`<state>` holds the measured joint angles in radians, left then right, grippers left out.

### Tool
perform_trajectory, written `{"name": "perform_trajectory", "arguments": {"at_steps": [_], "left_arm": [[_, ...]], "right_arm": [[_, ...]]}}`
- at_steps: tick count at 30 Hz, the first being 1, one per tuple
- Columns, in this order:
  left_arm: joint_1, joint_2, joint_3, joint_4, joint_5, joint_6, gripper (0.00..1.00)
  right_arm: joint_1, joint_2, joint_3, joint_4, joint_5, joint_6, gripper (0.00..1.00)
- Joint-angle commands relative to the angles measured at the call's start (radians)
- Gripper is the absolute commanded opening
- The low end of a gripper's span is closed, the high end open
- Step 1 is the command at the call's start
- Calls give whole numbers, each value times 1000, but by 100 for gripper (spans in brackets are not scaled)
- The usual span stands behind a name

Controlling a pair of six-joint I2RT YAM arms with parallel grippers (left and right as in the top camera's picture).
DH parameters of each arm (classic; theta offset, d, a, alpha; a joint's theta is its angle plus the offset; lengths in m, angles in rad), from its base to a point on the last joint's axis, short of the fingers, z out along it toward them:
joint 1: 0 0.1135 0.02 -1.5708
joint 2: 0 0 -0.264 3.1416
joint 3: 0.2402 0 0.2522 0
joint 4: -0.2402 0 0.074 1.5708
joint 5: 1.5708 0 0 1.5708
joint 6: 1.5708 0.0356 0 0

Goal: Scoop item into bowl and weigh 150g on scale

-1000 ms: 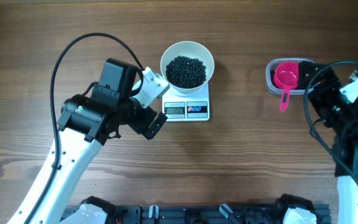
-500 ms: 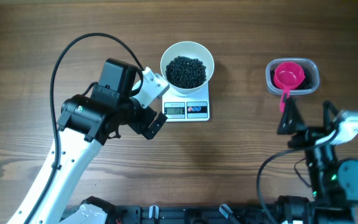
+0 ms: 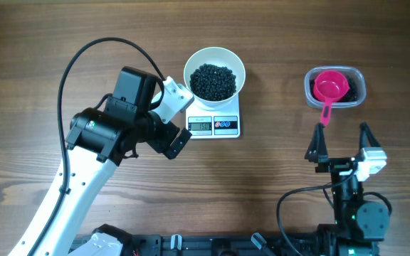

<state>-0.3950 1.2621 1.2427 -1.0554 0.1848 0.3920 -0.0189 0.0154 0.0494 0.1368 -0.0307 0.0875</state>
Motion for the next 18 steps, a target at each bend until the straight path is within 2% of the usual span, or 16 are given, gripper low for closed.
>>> {"name": "perform_trajectory", "arguments": {"at_steps": [1,7,18], "left_arm": [[6,-5,-6,0,13,20,100],[6,-5,-6,0,13,20,100],[6,-5,-6,0,13,20,100]], "right_arm": [[13,-13,-44,23,35,-10,100],[13,-13,-44,-138,0,-6,100],[13,-8,-44,-134,-3,-6,100]]}}
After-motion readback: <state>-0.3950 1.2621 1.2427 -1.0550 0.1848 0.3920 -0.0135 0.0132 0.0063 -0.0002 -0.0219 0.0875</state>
